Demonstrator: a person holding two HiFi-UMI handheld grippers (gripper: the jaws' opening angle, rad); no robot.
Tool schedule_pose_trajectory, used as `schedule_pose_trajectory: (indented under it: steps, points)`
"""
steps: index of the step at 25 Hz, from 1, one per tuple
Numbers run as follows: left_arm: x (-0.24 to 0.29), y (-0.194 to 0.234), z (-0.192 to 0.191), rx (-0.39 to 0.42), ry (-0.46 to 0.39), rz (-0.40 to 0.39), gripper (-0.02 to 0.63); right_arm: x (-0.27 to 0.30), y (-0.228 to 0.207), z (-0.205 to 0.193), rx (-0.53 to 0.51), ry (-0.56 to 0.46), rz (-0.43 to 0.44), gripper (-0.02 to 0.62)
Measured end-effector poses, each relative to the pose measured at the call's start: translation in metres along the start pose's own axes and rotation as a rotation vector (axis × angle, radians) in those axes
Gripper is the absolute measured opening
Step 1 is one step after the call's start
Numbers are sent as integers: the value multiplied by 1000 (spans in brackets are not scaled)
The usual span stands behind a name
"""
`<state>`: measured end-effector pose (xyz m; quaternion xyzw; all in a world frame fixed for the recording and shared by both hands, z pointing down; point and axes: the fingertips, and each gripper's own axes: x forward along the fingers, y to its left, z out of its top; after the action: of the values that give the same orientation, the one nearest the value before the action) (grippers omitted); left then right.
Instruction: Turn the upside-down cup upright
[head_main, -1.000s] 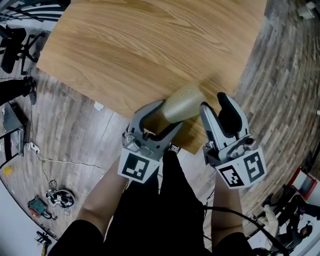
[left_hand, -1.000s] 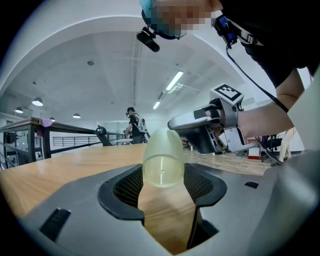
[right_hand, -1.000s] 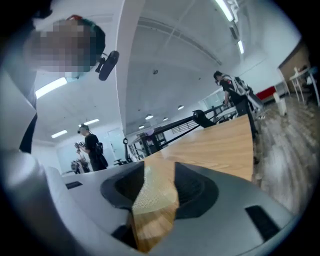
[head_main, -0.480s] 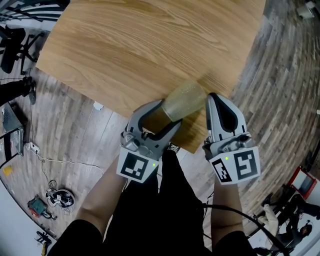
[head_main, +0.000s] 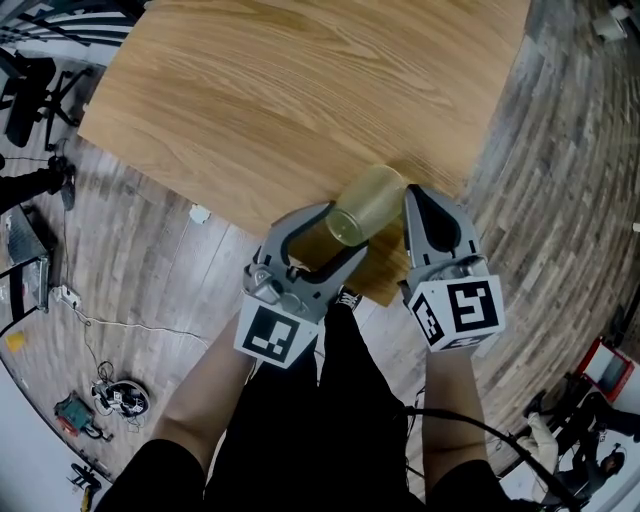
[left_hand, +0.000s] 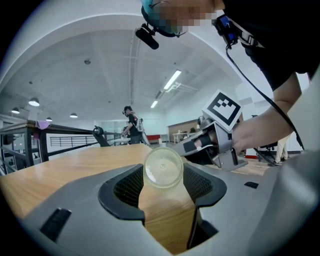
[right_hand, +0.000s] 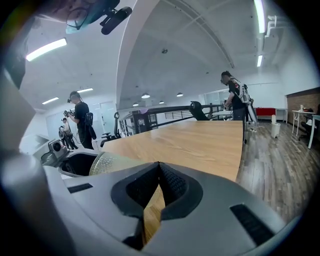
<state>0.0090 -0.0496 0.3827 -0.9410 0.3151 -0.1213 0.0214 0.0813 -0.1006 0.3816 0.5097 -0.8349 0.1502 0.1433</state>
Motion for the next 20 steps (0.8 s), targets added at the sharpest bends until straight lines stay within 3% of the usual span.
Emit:
schedule_pose_trajectory:
  steps: [8,20]
  points:
    - [5,-2,2,-1,-7,-4,253,7,7,-26,52,51,14,14]
    - [13,-1,5,-14,-10,-1,239,10,12,-32,85,62,44,14]
